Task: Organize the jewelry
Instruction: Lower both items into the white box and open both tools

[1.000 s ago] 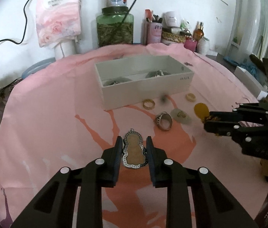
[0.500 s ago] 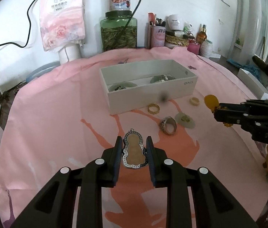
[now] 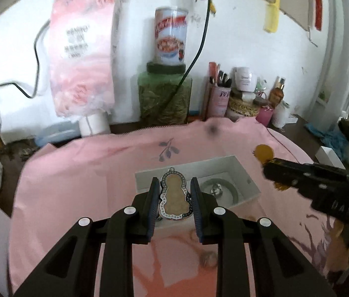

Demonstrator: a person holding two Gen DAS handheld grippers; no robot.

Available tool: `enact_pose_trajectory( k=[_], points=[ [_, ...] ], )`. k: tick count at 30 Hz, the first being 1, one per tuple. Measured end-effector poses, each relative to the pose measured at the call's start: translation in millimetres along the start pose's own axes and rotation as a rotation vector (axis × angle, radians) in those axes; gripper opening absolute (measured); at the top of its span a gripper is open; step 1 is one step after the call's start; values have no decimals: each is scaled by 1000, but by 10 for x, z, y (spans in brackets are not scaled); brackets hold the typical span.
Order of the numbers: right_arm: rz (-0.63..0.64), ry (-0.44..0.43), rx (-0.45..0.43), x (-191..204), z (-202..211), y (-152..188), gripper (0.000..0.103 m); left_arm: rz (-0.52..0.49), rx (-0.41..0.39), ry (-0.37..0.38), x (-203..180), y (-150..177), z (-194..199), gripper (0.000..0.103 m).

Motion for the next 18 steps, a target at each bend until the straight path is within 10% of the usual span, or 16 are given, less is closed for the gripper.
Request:
enact_pose_trajectory(
  k=[18],
  points=[
    [-8,75,72,-230,-657,116,36,14,142,0,75,213,-781,26]
  ],
)
Point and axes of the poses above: each gripper's, at about its wrist camera, not at the fingertips, and z roughly against the way its jaws point, x to its left, y to its underside, the point moved 1 cm from there along -z, roughly the way its jaws point, and after that the axes turned 8 degrees about -y, right-handed, at the moved point
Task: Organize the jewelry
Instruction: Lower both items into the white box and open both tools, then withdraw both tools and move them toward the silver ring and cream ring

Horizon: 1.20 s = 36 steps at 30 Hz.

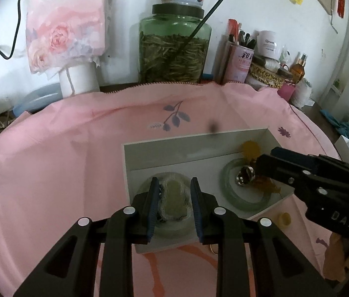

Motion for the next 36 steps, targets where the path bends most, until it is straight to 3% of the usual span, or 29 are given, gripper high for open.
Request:
enact_pose_trajectory(
  k=[8,15,18,22,24,27,31,33,36],
  points=[
    [18,19,-10,24,67,31,37,-6,-36,-18,-67,-2,94,45],
    [14,22,-60,76,275,28,38,-12,-76,-26,-162,19,292,52],
    [15,17,-94,146,397,15,46,-12,-100,-52,-194,36,418,56],
    [57,20,-130,300,591,26,47,1,-112,-57,-191,127,578,64],
    [68,20,-143,347,677,55,52,-9,-116,-74,-187,220,672,66],
    [92,25,-164,386,805,156,59,-20,-128,-93,-165,346,781,69],
    [130,43,-174,340,860,429,67,-1,-143,-97,-114,530,844,81],
    [121,58,-163,252,801,579,74,6,-140,-99,-106,638,794,83],
    [121,80,-99,191,634,626,74,-27,-93,-124,-156,725,653,83]
  ],
)
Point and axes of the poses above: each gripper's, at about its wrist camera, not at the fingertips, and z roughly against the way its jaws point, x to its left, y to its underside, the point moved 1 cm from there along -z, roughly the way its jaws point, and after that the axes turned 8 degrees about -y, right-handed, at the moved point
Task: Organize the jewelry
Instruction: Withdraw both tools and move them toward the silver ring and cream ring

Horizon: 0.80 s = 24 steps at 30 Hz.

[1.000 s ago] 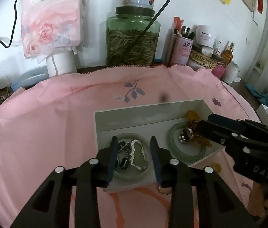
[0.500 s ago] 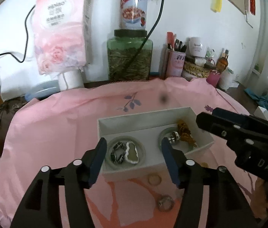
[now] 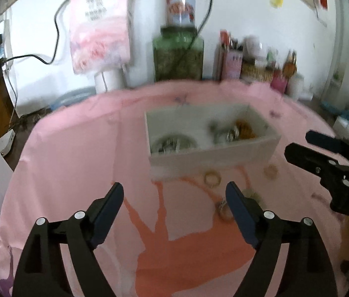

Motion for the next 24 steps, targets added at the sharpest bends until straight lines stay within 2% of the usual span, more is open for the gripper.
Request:
enact_pose_trajectory(
  k=[6,13,24],
  points=[
    [-20,11,20,-31,-54,48,74,-40,-14,17,-62,50,29,83],
    [-70,48,-8,-131,-10,38,75,-132,36,63,-269,144,-55,83],
    [-100,32,25,-153,-82,66,76,-150,96,33,-320,135,-263,83]
  ],
)
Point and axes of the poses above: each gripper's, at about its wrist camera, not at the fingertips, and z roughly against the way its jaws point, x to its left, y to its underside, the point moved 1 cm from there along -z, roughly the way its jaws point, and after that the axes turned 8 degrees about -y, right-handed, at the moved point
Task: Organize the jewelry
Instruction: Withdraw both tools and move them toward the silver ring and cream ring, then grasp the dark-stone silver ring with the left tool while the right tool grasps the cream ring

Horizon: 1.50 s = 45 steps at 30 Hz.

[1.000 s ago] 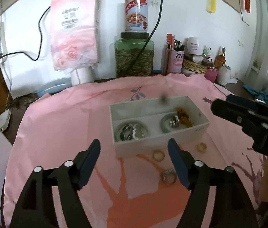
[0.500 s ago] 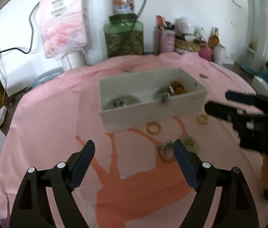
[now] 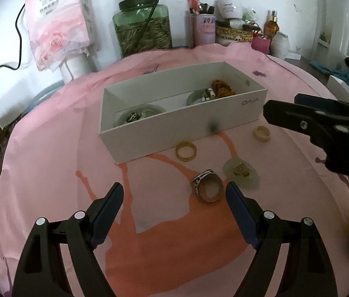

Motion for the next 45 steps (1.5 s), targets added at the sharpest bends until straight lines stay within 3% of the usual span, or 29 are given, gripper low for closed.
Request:
enact_pose_trajectory(
  k=[18,24,28,32,38,43,44,45],
  points=[
    [4,-5,6,23,0,19,78,57,24,-95,281,13,-60,83],
    [-10,-14,17,-22,-5,0,78,56,-27,-13,268,1,62,82],
    [-62,-57,40,-132,-16,-24,78,86,-67,46,312,-40,147,76],
    [-54,-56,101,-155,-123,-2,57,60,-64,58,247,-44,129,64],
    [67,35,195,-57,-339,112,54,-19,-40,70,74,3,64,63],
    [107,38,201,-24,-350,142,29,-29,-31,67,70,29,38,63],
    [108,38,201,-30,-348,145,19,-22,-26,72,86,31,30,63],
    [108,35,201,-35,-345,141,18,-17,-23,75,95,31,24,63]
  ],
)
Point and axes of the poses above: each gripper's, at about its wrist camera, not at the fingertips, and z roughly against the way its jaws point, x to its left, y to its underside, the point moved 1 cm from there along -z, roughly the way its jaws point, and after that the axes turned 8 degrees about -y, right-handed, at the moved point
